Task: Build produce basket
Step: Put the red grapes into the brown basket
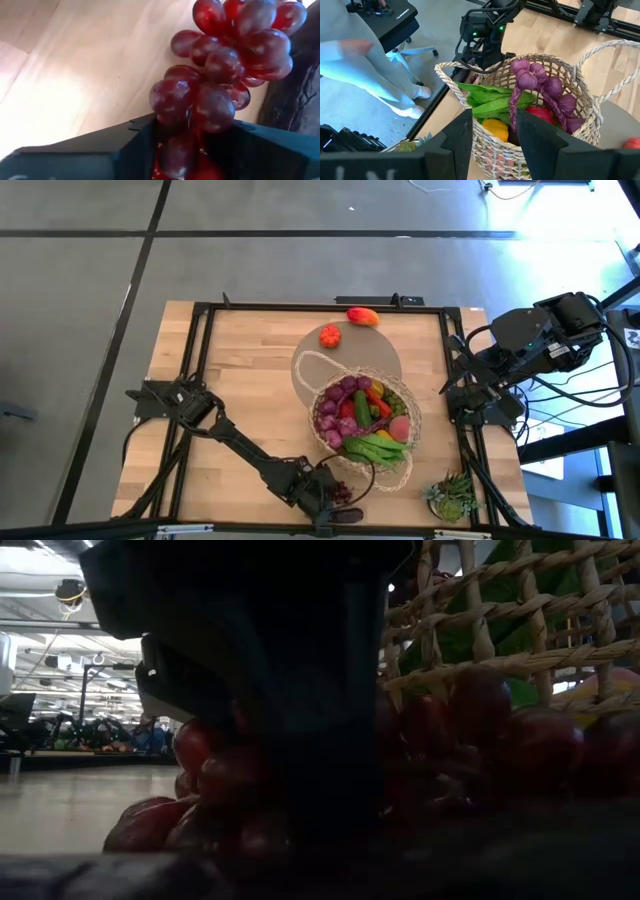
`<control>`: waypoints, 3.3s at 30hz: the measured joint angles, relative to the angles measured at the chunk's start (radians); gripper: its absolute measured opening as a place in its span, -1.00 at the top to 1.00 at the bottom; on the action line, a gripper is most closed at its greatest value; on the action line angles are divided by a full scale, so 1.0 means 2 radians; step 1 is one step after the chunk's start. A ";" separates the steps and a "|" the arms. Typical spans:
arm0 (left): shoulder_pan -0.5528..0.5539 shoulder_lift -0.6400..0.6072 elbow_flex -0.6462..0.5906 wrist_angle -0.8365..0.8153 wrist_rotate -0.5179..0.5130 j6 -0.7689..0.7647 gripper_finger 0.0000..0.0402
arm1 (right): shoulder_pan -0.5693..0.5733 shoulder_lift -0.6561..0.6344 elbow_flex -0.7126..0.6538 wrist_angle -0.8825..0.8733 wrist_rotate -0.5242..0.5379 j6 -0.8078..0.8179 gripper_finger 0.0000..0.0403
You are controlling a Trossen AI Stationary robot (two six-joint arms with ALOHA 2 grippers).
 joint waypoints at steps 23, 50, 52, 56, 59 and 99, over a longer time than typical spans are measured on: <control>0.011 -0.105 -0.001 -0.099 -0.011 0.000 0.96 | 0.000 0.000 0.000 0.000 0.000 0.000 0.27; 0.045 -0.305 0.000 -0.089 -0.088 0.185 0.97 | 0.000 0.000 0.000 0.000 0.000 -0.001 0.27; 0.071 -0.305 0.000 -0.059 -0.082 0.225 0.97 | 0.000 0.000 0.000 0.000 0.000 -0.008 0.27; 0.136 -0.305 0.000 0.013 -0.030 0.296 0.97 | 0.000 0.000 0.000 0.000 0.000 -0.013 0.27; 0.181 -0.302 0.000 0.034 0.003 0.328 0.97 | 0.000 0.000 0.000 0.000 0.000 -0.009 0.27; 0.289 -0.152 0.000 0.121 0.113 0.398 0.50 | 0.000 0.000 0.000 0.000 0.000 -0.002 0.27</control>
